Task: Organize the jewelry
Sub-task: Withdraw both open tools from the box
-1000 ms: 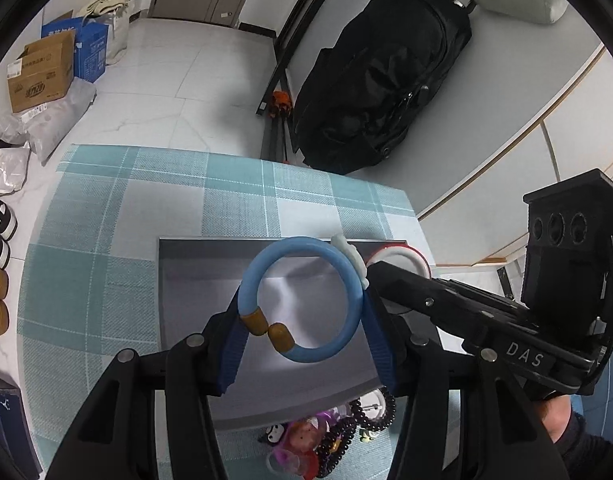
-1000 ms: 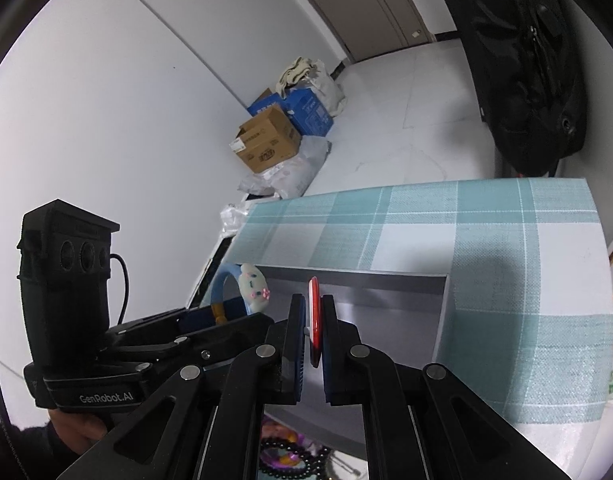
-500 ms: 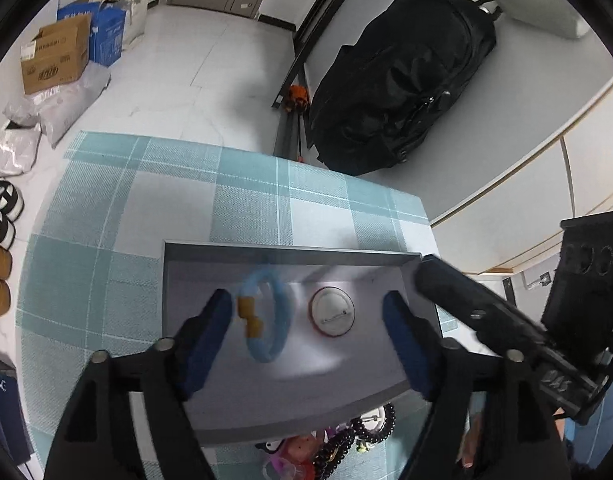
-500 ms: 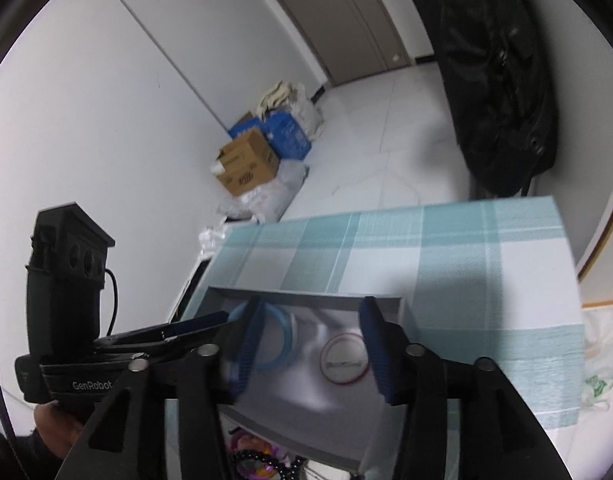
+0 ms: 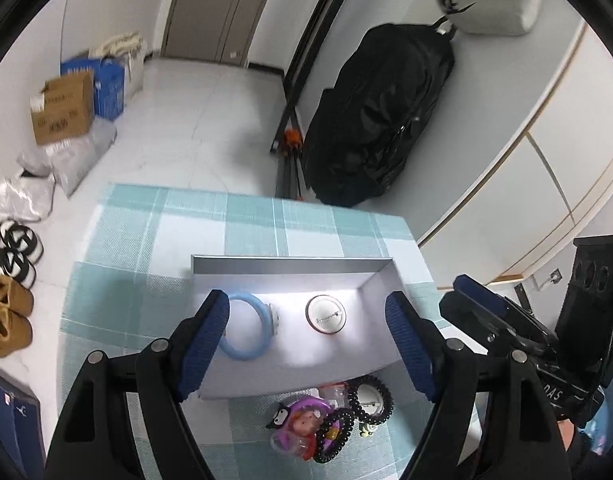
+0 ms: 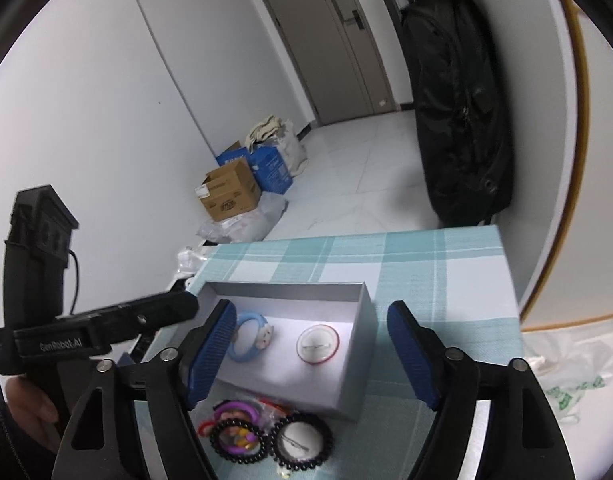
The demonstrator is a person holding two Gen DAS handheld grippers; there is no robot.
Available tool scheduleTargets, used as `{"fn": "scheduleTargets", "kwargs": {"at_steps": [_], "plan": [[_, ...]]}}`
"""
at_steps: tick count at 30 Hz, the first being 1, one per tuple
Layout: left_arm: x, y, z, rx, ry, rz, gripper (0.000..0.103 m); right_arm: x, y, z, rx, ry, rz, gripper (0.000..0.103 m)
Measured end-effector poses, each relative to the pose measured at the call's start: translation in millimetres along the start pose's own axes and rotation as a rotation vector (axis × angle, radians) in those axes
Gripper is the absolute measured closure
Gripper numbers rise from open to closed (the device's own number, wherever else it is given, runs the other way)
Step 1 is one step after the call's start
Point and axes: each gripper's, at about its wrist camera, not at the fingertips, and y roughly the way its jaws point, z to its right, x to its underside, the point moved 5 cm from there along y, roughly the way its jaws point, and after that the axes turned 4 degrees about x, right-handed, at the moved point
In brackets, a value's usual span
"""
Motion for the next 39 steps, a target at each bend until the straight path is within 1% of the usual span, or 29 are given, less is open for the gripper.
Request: {"fn": "scheduleTargets", "kwargs": {"at_steps": [2,4,7,10,15,18,21,24,30,32,35,37,39], "plan": [[2.9,-4.4,3.0,-0.014,0.018,0.015,0.026,1.9,-7.9,-2.3,0.017,-0.015,0.026,0.018],[8.1,-9.4,5.8,-0.031,0.039,0.029,0.026,3.8,-12.7,-5.3,0.019,-0.033,0.039,0.011],[17.8,-16.0,7.2,-0.042,0.054,0.034,0.026,8.9,-20.4,-10.7,0.045,-0.078,0.057,0.004],[26.8,-22.5,9.5,-0.053,0.067,0.04,0.026,13.9,-27.8,-14.7,0.061,-0.111,0.076,0.001],[45.2,-24.3,14.5,-0.074,0.081,0.017,0.026,24.3,-35.3,-17.2,0.103,-0.136,0.076,0.0],[57.2,-25.6,18.8,-0.084,0.087,0.005,0.026,32.4,-36.0,-14.7,0.152,-0.152,0.051,0.0],[66.2,-28.5,23.7,-0.108,0.122,0.011,0.026,42.6,-38.7,-8.3,0.18,-0.136,0.025,0.0],[71.7,-28.9,20.6,-0.124,0.129,0.005,0.026,51.4,-40.7,-3.0,0.177,-0.105,0.002,0.0],[79.1,-24.4,0.1,-0.155,0.078,-0.024,0.026,64.2,-37.4,2.6,0.165,-0.055,-0.06,0.0],[83.1,-22.8,-4.8,-0.162,0.065,-0.038,0.026,69.8,-34.4,3.2,0.141,-0.035,-0.088,0.0],[89.8,-19.0,-9.5,-0.161,0.057,-0.065,0.026,77.8,-24.9,2.4,0.119,-0.025,-0.142,0.0],[92.8,-16.8,-11.6,-0.166,0.053,-0.082,0.026,80.9,-19.5,2.1,0.112,-0.022,-0.163,0.0],[94.7,-15.1,-14.3,-0.15,0.038,-0.097,0.026,84.6,-12.2,1.7,0.099,-0.012,-0.19,0.0]]}}
